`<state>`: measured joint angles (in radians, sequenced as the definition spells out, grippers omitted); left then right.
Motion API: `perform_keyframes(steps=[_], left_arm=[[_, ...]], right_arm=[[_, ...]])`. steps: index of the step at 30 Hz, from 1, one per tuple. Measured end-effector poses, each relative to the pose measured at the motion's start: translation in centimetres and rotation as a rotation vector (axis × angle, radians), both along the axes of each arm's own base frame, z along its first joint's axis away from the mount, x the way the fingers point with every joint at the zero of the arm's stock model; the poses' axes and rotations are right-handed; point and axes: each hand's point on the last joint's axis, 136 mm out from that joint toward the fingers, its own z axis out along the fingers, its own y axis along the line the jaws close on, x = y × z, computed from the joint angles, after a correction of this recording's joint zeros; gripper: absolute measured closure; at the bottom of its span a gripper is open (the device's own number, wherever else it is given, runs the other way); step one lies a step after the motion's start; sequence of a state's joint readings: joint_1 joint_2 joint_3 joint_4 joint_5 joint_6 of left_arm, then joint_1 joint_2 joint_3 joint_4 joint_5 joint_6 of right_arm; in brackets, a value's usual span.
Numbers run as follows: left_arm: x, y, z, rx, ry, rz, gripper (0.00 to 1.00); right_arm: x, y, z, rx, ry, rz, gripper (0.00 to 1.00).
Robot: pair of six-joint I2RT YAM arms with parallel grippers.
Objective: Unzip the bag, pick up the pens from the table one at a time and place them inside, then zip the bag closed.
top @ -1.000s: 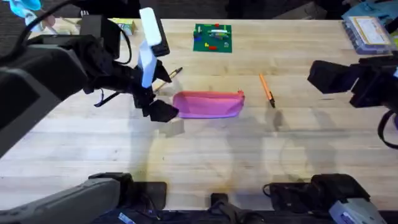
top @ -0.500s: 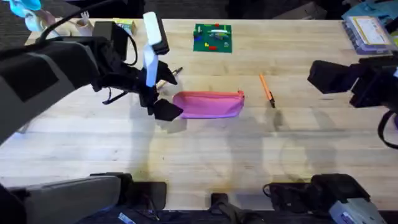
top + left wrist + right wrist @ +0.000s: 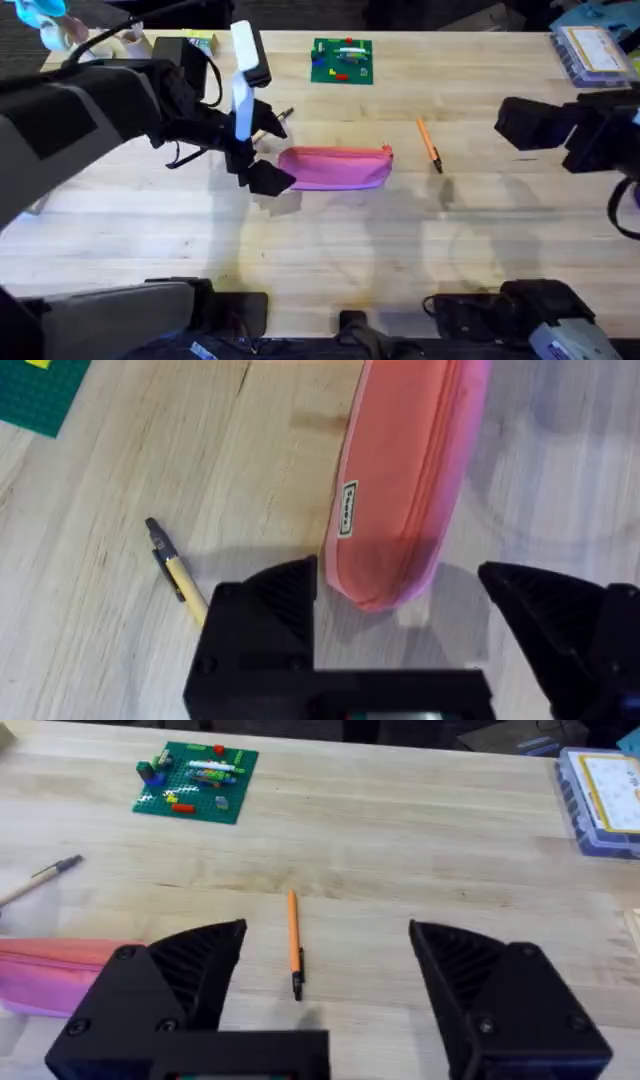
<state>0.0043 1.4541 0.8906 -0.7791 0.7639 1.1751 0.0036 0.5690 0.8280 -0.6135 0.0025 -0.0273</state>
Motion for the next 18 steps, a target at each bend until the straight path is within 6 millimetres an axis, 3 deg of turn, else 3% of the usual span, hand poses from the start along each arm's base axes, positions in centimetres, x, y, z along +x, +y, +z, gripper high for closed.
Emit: perform_keyframes(steps=[15,18], left_arm=[[0.0,-0.3,-1.3,-0.007,0.048,-0.009,0.015],[0.0,-0.3,-1.3,-0.008,0.045,-0.011,0.258]], right_arm=[[0.0,0.0,0.0,0.0,0.0,0.0,0.004],[0.0,0.0,0.0,0.0,0.0,0.0,0.004]])
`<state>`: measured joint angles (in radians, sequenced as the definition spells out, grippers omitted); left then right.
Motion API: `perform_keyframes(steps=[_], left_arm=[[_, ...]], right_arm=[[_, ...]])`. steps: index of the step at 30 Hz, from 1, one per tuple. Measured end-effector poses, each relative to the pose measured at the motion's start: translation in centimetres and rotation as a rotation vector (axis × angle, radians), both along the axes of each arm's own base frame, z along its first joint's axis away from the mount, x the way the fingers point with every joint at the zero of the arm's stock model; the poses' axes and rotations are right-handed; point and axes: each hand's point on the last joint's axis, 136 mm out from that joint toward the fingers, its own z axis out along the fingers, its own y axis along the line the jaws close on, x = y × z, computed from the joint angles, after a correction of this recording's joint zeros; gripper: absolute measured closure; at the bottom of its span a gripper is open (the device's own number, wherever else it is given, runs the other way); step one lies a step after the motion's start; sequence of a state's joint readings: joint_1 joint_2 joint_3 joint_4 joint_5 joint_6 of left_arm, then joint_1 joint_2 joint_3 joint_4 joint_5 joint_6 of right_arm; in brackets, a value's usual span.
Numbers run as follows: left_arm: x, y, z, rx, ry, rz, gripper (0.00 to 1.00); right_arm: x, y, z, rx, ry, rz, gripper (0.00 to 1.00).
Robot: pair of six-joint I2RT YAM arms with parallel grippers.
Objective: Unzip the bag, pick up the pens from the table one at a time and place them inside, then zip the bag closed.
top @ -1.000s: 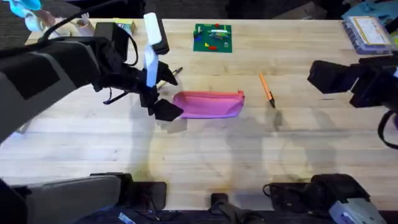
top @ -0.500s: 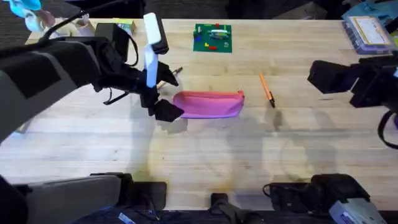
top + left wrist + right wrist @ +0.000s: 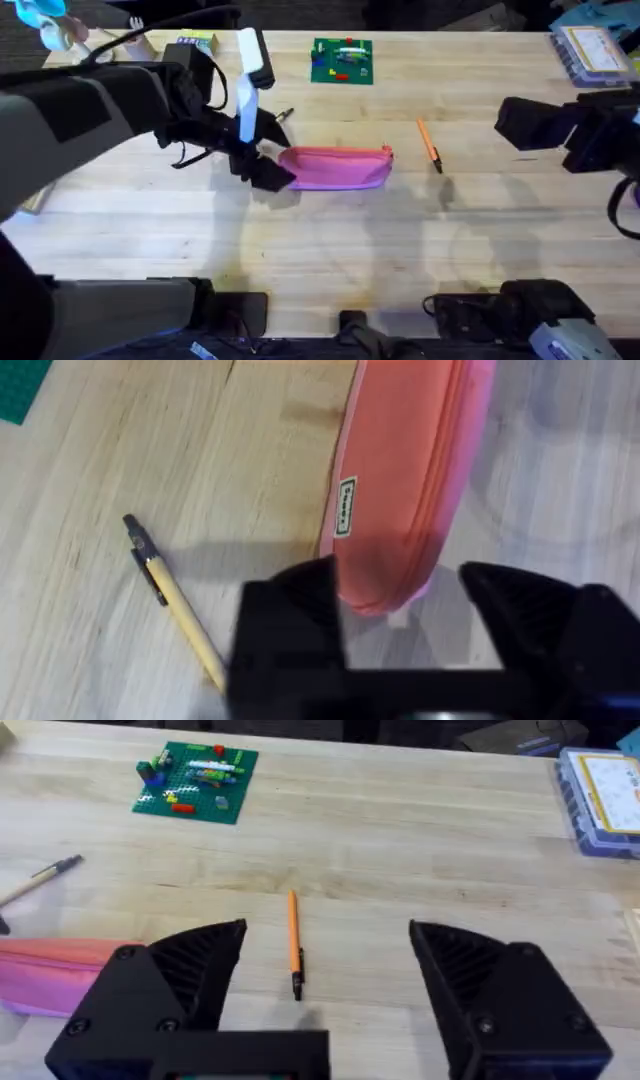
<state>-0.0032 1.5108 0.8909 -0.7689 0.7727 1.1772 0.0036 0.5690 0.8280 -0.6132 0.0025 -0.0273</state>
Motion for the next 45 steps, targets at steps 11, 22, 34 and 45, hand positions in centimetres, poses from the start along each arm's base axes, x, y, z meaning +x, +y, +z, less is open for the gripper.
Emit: perform_keyframes(steps=[11,22,34,45], left_arm=[[0.2,0.0,0.1,-0.001,-0.014,-0.003,0.955],[0.3,-0.1,0.1,-0.005,-0.016,-0.004,0.959],[0.3,-0.1,0.1,-0.005,-0.017,-0.004,0.959],[0.3,-0.1,0.1,-0.005,-0.018,-0.004,0.959]], right_arm=[[0.0,0.0,0.0,0.005,0.001,-0.002,0.004],[1.0,2.7,-1.1,0.112,0.096,0.115,0.004],[2.7,6.2,-1.7,0.142,0.34,0.216,0.004],[5.0,8.2,-3.7,0.27,0.525,0.142,0.004]])
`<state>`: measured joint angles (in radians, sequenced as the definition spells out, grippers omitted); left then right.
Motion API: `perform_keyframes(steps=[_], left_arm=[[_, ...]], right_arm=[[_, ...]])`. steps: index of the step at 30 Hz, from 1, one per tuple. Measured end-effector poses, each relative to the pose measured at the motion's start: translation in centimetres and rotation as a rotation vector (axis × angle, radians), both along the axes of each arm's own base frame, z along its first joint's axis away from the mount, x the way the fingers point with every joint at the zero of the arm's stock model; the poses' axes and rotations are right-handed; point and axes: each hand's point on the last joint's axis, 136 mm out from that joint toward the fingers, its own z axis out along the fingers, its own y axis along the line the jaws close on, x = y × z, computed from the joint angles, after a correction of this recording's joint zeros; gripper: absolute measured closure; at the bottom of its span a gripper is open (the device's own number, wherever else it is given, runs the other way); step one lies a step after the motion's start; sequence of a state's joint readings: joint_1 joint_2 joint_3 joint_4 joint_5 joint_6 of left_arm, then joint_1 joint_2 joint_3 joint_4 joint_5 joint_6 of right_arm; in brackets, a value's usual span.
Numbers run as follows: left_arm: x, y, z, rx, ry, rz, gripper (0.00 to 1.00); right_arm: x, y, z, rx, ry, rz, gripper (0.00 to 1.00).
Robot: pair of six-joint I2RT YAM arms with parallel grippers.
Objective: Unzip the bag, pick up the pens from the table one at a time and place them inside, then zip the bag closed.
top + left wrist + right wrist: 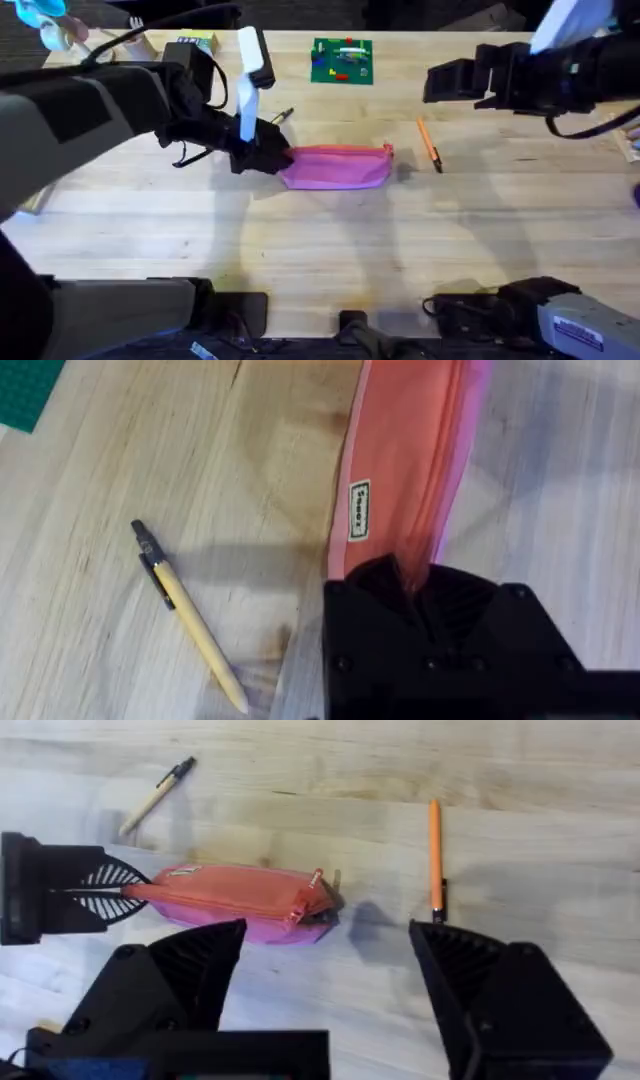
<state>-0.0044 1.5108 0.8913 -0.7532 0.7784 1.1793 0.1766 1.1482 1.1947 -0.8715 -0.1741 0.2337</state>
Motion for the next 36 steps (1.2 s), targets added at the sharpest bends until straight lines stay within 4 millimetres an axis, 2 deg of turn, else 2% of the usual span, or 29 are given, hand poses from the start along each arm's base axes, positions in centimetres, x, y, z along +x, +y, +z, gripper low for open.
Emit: perform_keyframes(steps=[36], left_arm=[[0.12,0.0,0.03,0.0,-0.006,0.0,0.958]], right_arm=[[-0.68,0.08,-0.45,0.027,0.05,-0.033,0.004]])
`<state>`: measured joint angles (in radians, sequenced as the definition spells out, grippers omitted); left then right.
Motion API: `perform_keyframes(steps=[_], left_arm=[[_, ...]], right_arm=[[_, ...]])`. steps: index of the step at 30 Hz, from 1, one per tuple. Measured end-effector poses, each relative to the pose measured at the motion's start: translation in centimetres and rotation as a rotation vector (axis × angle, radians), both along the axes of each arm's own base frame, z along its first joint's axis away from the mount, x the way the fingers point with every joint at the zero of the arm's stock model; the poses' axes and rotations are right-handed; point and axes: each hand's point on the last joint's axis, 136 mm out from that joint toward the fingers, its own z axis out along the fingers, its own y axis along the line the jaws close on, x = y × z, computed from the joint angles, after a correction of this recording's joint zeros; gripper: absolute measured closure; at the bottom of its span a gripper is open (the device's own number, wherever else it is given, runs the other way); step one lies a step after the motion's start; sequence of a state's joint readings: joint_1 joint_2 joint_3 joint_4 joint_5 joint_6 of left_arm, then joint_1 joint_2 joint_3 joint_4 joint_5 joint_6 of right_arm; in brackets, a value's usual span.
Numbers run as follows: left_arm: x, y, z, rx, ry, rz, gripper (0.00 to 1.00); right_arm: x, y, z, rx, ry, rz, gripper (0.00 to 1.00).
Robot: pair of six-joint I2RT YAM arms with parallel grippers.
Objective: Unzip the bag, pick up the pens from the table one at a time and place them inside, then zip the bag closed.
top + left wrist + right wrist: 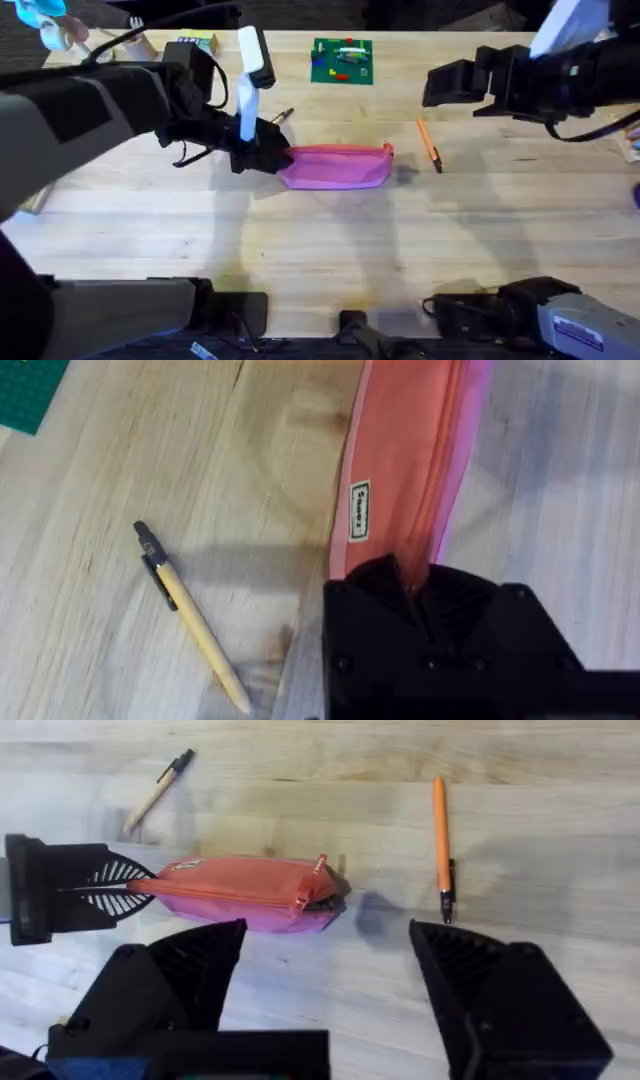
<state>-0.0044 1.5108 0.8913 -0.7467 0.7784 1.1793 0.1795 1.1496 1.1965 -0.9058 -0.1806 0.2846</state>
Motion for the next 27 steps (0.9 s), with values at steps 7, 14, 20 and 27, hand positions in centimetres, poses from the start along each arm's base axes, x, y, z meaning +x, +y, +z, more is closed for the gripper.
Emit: perform_keyframes(steps=[7,14,20,27], left_arm=[[0.0,0.0,0.0,0.0,0.0,0.0,0.958],[0.0,0.0,0.0,0.0,0.0,0.0,0.958],[0.0,0.0,0.0,0.0,0.0,0.0,0.958],[0.0,0.0,0.0,0.0,0.0,0.0,0.958]], right_arm=[[0.0,0.0,0.0,0.0,0.0,-0.001,0.003],[-0.4,-0.1,-0.3,0.041,0.044,-0.068,0.004],[-0.9,0.2,-1.7,0.039,0.127,-0.082,0.003],[-0.6,2.0,-4.6,0.011,0.235,-0.035,0.003]])
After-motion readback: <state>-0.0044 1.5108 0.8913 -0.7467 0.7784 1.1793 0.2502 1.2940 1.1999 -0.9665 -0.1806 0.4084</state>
